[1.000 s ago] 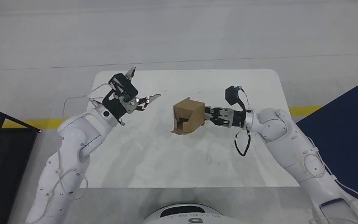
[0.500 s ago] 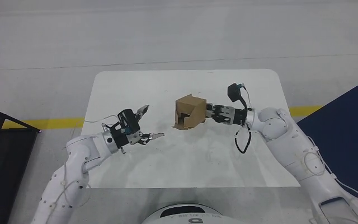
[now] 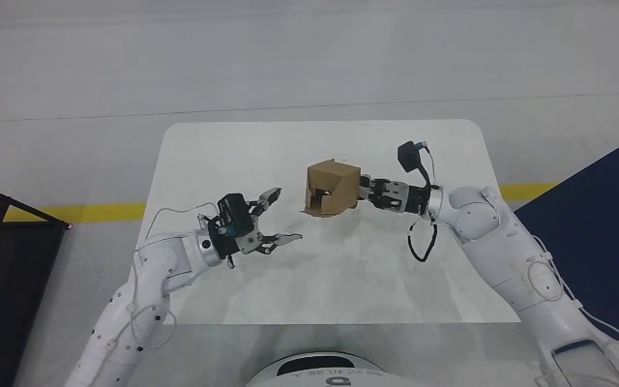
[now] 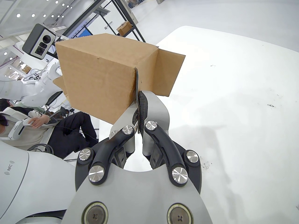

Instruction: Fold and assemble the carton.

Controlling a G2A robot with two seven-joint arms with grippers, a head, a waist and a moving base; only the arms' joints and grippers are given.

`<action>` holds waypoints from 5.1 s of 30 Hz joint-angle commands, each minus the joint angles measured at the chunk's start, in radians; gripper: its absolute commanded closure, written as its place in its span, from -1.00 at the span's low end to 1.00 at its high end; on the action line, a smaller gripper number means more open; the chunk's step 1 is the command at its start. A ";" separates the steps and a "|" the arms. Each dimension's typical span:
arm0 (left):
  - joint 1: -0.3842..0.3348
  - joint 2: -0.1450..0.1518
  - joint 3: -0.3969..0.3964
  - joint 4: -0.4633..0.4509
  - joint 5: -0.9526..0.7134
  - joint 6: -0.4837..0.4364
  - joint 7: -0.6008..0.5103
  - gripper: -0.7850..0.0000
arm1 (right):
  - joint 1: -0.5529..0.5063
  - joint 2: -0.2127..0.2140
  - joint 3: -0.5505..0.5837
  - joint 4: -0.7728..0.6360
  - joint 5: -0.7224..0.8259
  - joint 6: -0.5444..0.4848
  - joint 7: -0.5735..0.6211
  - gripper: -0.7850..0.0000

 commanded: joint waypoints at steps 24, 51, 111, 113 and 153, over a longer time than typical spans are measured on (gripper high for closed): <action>-0.214 -0.031 0.144 0.127 -0.260 -0.008 -0.238 -0.83 | 0.035 -0.013 -0.041 0.013 0.000 0.035 0.050 1.00; -0.235 -0.033 0.134 0.159 -0.307 0.006 -0.233 -0.98 | 0.034 -0.014 -0.048 0.004 -0.004 0.033 0.070 1.00; -0.261 -0.038 0.144 0.160 -0.202 0.069 -0.281 -0.92 | 0.048 -0.018 -0.066 0.010 0.001 0.022 0.088 1.00; -0.260 -0.038 0.146 0.160 -0.193 0.072 -0.275 -0.94 | 0.047 -0.018 -0.064 0.011 0.002 0.020 0.087 1.00; -0.207 -0.035 0.120 0.077 -0.083 0.192 -0.323 -0.91 | 0.029 -0.010 -0.050 -0.010 0.000 0.005 0.089 1.00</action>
